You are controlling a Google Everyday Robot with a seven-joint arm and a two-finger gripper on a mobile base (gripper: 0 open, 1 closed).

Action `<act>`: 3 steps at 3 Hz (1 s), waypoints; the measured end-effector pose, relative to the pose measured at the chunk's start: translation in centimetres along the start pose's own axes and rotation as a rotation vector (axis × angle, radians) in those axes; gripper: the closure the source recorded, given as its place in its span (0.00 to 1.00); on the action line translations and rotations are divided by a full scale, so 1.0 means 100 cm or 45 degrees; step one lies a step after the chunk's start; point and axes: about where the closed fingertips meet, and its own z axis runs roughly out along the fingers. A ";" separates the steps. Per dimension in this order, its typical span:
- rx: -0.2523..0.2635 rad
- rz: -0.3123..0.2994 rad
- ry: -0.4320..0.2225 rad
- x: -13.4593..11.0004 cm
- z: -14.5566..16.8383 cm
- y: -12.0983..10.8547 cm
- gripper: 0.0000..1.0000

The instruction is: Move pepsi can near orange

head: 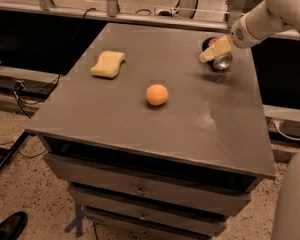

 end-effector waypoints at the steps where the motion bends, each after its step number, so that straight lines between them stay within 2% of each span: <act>1: -0.050 0.083 0.008 0.004 0.022 0.005 0.14; 2: -0.066 0.103 0.008 0.006 0.032 0.009 0.38; 3: -0.057 0.061 -0.011 0.000 0.024 0.012 0.62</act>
Offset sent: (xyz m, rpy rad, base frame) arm 0.0119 0.0135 -0.0271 0.0795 0.0317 -0.0297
